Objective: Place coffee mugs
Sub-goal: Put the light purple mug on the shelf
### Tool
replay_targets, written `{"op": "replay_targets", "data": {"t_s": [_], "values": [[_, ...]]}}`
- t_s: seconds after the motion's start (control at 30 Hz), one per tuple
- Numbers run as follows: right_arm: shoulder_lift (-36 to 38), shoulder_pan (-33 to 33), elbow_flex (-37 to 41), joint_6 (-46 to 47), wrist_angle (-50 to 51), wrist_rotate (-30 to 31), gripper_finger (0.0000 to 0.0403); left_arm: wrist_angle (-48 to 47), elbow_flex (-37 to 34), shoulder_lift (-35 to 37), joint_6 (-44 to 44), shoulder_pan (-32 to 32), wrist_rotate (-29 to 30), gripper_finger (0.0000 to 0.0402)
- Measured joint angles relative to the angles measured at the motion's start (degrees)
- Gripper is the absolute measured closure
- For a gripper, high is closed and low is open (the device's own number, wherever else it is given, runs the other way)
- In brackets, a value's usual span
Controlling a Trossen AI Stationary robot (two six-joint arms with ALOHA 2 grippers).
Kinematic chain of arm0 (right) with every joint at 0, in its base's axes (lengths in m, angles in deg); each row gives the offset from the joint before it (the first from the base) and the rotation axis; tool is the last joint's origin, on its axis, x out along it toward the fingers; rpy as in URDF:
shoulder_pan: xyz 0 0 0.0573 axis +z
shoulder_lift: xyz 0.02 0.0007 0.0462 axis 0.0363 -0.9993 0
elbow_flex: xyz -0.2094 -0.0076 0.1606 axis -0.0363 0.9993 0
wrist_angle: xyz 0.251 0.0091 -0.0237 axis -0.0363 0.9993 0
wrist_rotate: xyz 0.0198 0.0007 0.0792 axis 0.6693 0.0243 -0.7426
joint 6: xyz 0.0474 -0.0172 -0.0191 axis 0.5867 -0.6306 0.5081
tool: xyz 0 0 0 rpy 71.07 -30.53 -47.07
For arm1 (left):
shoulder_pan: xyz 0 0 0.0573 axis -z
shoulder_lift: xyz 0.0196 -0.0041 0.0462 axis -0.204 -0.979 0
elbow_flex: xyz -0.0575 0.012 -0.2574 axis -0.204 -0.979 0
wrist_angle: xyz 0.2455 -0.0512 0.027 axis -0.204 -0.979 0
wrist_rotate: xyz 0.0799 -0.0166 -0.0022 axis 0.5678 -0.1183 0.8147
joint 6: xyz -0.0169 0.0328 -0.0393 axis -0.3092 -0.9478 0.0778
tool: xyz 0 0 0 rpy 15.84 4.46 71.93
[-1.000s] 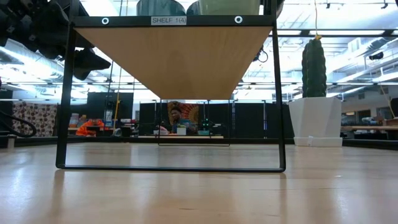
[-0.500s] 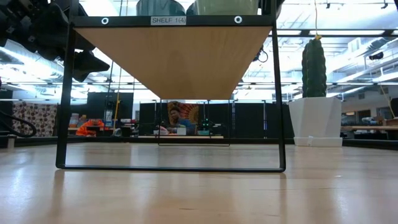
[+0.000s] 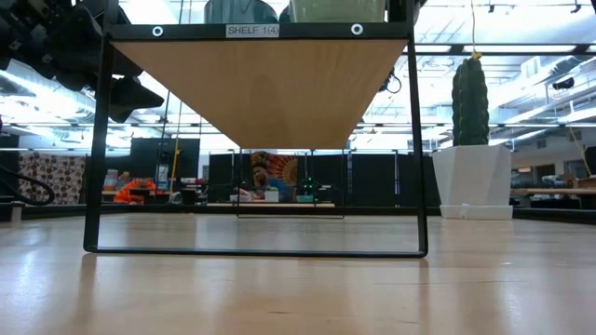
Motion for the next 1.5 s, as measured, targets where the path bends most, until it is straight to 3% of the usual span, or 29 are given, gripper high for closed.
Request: {"op": "replay_targets", "data": {"t_s": [0.43, 0.63, 0.77, 0.97, 1.33, 1.5], "values": [[4.9, 3.5, 0.0, 1.4, -0.8, 7.7, 0.0162, -1.3, 0.0, 0.0, 1.6, 0.0, -2.6, 0.0137], [5.2, 6.4, 1.1, 2.1, 2.3, 15.9, 0.0151, -1.3, 0.0, 0.0, 2.7, 0.0, 0.2, 0.0137], [7.1, 7.7, 4.6, 5.0, 2.1, 16.6, 0.0146, -1.3, 0.0, 0.0, 2.8, 0.0, 0.2, 0.0137], [14.9, 10.3, 14.7, 9.6, -4.1, 20.9, 0.0145, -2.7, 0.0, 0.0, 4.5, 0.0, 0.1, 0.0137], [28.8, 9.6, 42.2, 12.5, -27.7, 22.2, 0.0151, -5.2, 0.6, 0.0, 7.5, 0.6, 0.3, 0.0137], [32.8, 9.1, 48.9, 10.6, -31.9, 22.6, 0.0157, -8.6, 4.0, 0.0, 10.4, 7.1, 7.3, 0.0137]]}}
